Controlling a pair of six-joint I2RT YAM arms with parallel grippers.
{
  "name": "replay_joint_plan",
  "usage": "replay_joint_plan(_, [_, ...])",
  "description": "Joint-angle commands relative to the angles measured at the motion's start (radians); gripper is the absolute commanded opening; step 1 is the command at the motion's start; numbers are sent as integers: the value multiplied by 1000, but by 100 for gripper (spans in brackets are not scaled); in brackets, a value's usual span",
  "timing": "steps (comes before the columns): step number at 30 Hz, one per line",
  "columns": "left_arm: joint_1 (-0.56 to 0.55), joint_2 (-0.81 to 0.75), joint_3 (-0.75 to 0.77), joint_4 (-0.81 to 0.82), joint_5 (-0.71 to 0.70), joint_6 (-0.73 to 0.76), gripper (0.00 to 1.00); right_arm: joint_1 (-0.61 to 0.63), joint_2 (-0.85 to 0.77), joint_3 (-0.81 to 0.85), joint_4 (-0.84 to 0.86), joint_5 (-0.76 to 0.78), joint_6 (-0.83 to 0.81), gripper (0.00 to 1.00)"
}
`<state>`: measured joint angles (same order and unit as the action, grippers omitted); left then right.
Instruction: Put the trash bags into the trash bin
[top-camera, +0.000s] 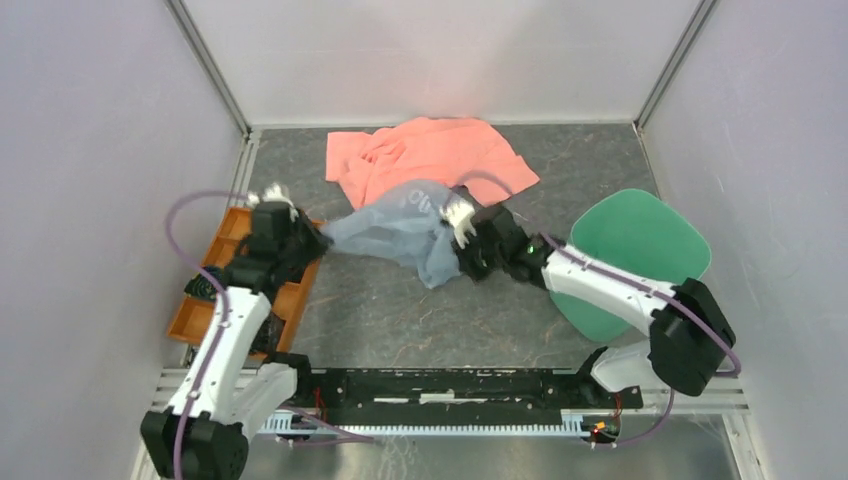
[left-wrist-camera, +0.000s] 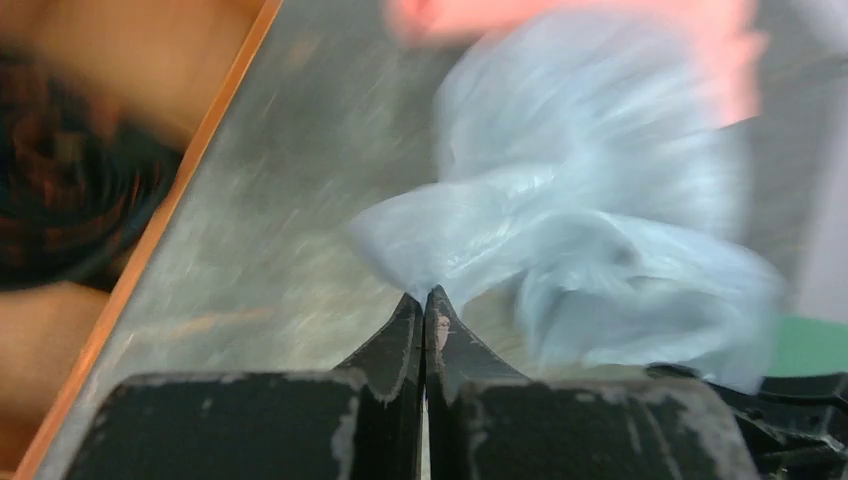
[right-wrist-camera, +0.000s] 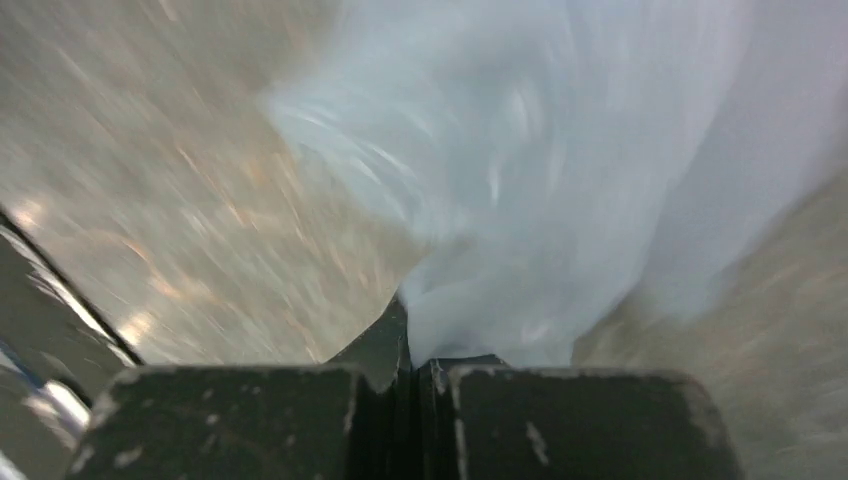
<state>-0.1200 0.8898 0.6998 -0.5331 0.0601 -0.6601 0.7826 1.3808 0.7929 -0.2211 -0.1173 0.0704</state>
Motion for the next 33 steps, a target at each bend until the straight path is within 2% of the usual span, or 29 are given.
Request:
replay_joint_plan(1, [0, -3, 601, 165, 53, 91, 2, -7, -135, 643, 21, 1, -125, 0])
replay_joint_plan(3, [0, -20, 734, 254, 144, 90, 2, 25, -197, 742, 67, -22, -171, 0])
replay_joint_plan(4, [0, -37, 761, 302, 161, 86, 2, 43, -245, 720, 125, -53, -192, 0])
replay_joint_plan(5, [-4, -53, 780, 322, 162, 86, 2, 60, -315, 664, 220, -79, -200, 0])
replay_joint_plan(7, [-7, -82, 748, 318, 120, 87, 2, 64, -436, 431, 438, -100, -192, 1])
replay_joint_plan(9, [-7, -124, 604, 316, 52, 63, 2, 64, -491, 241, 559, 5, -182, 0])
replay_joint_plan(11, [-6, -124, 420, 216, -17, -9, 2, 61, -438, 133, 500, 121, -174, 0])
replay_joint_plan(13, [-7, -42, 260, 51, 0, -43, 2, 43, -309, 43, 377, 167, -116, 0])
replay_joint_plan(15, [-4, 69, 151, -27, 96, -10, 2, 13, -178, -55, 344, 64, -6, 0])
replay_joint_plan(17, [-4, 46, 138, 12, 138, -6, 2, 13, -157, -82, 364, -6, 23, 1])
replay_joint_plan(19, [-4, -40, 220, 111, 126, 2, 2, 13, -197, -6, 347, 13, 10, 0])
replay_joint_plan(20, [-4, -44, 297, 152, 140, 3, 2, 12, -214, 82, 316, 30, -15, 0])
replay_joint_plan(24, [-6, 58, 720, 279, 441, -27, 2, 18, -251, 495, 186, 11, -137, 0])
replay_joint_plan(26, [-6, 28, 773, 394, 495, -47, 2, 35, -308, 573, 211, -22, -175, 1])
replay_joint_plan(28, [-6, -43, 727, 415, 412, 2, 2, 41, -399, 488, 336, -44, -200, 1])
replay_joint_plan(30, [-6, -105, 631, 330, 229, 41, 2, 42, -477, 341, 442, 24, -197, 1])
replay_joint_plan(32, [-6, -121, 513, 181, 67, 42, 2, 41, -475, 226, 425, 104, -187, 1])
replay_joint_plan(33, [-6, -117, 474, 119, 37, 39, 2, 41, -452, 191, 380, 145, -178, 1])
